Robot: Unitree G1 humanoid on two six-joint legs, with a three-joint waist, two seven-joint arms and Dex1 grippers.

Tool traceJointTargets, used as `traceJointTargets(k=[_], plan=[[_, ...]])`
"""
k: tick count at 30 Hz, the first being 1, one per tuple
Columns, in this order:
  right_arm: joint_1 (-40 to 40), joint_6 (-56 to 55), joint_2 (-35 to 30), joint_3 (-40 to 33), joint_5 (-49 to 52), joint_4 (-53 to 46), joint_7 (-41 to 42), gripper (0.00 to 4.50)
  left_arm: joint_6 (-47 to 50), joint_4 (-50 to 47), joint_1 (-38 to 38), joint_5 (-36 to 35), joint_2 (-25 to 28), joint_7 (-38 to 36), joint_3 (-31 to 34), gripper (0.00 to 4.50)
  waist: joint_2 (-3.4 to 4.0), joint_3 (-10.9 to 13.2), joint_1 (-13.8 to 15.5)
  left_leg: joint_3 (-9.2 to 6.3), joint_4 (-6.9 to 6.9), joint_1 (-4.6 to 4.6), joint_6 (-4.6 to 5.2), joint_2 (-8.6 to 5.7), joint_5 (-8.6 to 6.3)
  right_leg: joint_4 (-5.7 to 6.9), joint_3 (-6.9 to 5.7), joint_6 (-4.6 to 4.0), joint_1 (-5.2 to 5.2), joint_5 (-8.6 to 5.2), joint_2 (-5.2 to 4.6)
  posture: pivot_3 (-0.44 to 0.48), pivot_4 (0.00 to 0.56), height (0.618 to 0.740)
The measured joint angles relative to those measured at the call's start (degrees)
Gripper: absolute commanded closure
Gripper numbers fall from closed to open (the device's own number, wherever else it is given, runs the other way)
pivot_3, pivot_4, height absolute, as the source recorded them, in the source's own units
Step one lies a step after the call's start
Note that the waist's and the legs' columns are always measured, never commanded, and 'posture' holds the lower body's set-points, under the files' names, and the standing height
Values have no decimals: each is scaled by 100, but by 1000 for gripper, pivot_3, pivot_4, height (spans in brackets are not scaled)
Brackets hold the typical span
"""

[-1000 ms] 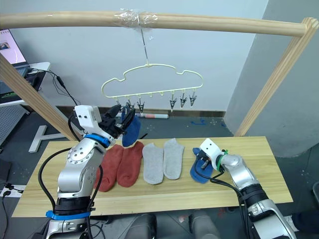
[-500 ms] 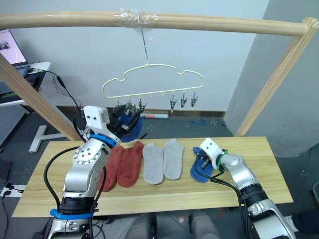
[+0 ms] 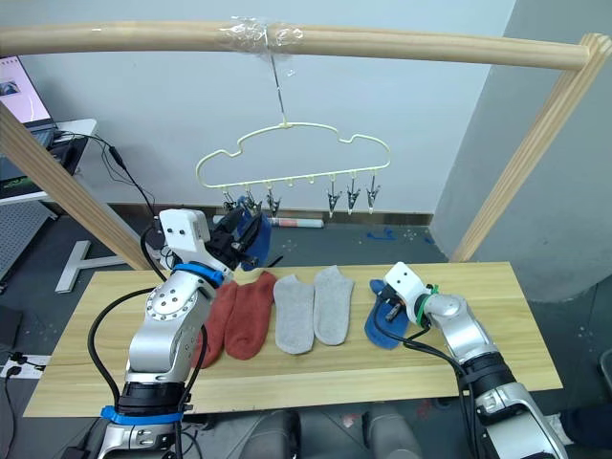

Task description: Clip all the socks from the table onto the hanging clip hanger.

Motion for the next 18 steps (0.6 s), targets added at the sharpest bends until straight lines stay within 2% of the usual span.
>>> traceJointTargets(k=[18], plan=[[-6,1,-32,-19,4,-1,-2,4500,-371,834,-582,41,-112,48,-15,2831,0,1,-2,4,-2,0,0,0,0,-2,2,1,-1,0,0,-106,203,740]])
